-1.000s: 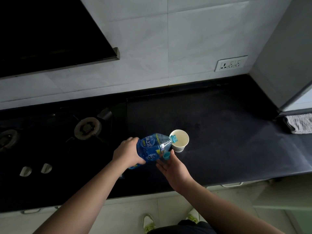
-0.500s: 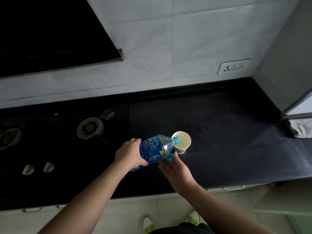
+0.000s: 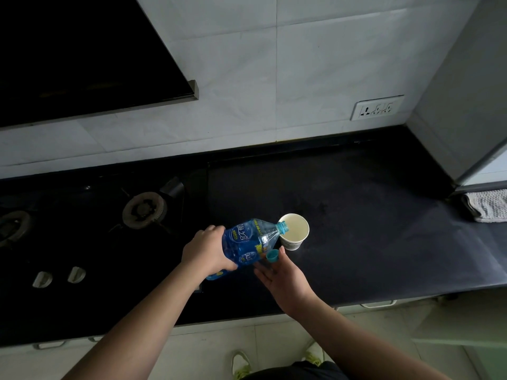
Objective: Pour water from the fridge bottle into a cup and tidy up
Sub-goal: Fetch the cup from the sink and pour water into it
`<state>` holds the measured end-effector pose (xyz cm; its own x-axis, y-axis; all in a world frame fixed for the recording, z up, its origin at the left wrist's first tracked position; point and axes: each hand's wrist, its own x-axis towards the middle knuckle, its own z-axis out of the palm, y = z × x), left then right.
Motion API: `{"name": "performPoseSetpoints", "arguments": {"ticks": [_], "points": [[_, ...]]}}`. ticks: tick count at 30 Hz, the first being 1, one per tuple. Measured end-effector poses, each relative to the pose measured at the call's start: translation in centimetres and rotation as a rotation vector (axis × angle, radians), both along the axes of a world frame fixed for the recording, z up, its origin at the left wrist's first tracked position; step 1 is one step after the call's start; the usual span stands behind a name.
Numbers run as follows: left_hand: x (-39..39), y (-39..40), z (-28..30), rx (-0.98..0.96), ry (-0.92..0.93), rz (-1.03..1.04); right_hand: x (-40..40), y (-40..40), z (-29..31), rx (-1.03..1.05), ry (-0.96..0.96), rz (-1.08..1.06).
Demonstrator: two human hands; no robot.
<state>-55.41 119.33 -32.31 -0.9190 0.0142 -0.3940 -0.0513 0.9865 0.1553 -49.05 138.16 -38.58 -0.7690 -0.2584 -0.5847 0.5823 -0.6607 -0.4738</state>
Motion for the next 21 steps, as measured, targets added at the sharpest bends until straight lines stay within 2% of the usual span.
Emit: {"name": "performPoseSetpoints", "arguments": {"ticks": [21], "points": [[0.2, -1.0, 0.7, -0.026, -0.019, 0.012, 0.1, -1.1, 0.3, -0.02, -0.017, 0.022]]}}
